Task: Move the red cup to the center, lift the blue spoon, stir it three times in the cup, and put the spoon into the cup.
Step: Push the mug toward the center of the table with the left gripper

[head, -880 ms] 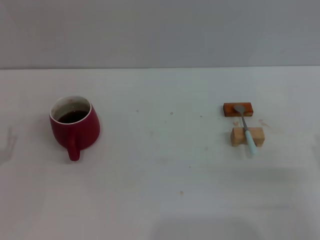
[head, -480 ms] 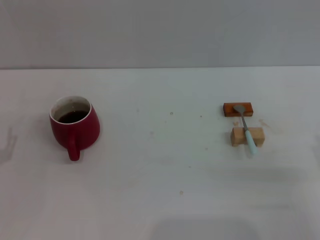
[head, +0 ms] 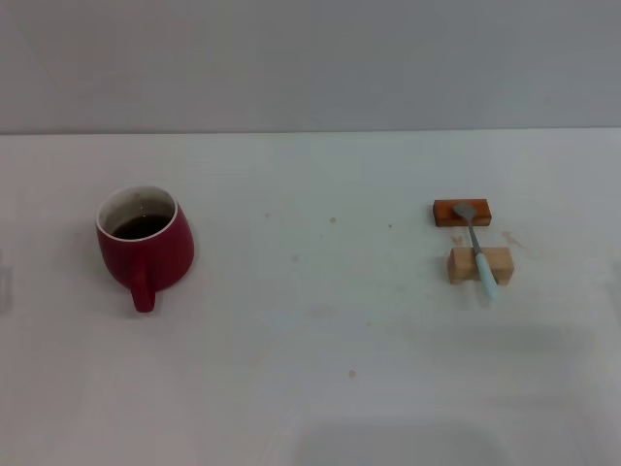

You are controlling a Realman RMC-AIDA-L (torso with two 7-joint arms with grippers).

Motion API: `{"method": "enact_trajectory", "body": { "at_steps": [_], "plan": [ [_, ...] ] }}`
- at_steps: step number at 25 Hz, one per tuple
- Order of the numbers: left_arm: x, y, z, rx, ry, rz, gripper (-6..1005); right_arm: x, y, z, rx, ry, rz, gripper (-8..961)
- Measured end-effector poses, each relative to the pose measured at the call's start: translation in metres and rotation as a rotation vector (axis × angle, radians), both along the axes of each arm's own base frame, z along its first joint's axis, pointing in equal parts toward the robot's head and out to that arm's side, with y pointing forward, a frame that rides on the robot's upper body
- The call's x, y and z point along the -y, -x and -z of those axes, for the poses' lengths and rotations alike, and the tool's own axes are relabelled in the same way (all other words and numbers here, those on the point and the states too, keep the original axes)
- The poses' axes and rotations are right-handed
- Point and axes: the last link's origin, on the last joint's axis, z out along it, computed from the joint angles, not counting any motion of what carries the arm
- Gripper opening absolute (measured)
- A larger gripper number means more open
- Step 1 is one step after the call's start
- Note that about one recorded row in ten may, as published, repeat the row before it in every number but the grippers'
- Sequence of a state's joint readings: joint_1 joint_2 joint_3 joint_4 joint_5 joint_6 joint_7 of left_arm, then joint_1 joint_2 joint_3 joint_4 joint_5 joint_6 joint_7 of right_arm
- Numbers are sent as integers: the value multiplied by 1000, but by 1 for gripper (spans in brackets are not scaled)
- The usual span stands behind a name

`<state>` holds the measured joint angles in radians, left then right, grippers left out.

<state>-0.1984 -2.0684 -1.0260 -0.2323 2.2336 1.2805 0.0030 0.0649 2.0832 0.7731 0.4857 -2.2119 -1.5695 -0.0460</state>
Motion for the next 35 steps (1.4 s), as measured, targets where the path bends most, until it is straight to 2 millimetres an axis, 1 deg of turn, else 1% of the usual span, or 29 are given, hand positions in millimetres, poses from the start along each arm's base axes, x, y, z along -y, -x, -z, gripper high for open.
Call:
{"method": "enact_trajectory", "body": {
  "at_steps": [6,9,14,17,22,27,30,35],
  "plan": [
    [-9,-1,2,-41,28,-16,568,-1,1,0,1,-2,-3,825],
    [-16,-3,5,-95,59,-22,509,-2,0,-1,1,-5,-2,825],
    [-31,-4,10,-196,116,-47,260,-2,0,-2,1,-7,0,825],
    [-38,-5,12,-269,145,-63,68,-1,-1,-2,2,-8,2,825],
    [-48,-8,17,-397,205,-76,-1,-1,-2,-3,4,-11,6,825],
    [-54,-9,24,-513,264,-85,-2,-1,-2,-3,5,-12,6,825],
    [-55,-9,25,-535,277,-80,-2,-1,-2,-3,5,-12,8,825],
    [-55,-14,37,-616,353,-17,-2,1,-3,-4,6,-18,6,825]
  ]
}}
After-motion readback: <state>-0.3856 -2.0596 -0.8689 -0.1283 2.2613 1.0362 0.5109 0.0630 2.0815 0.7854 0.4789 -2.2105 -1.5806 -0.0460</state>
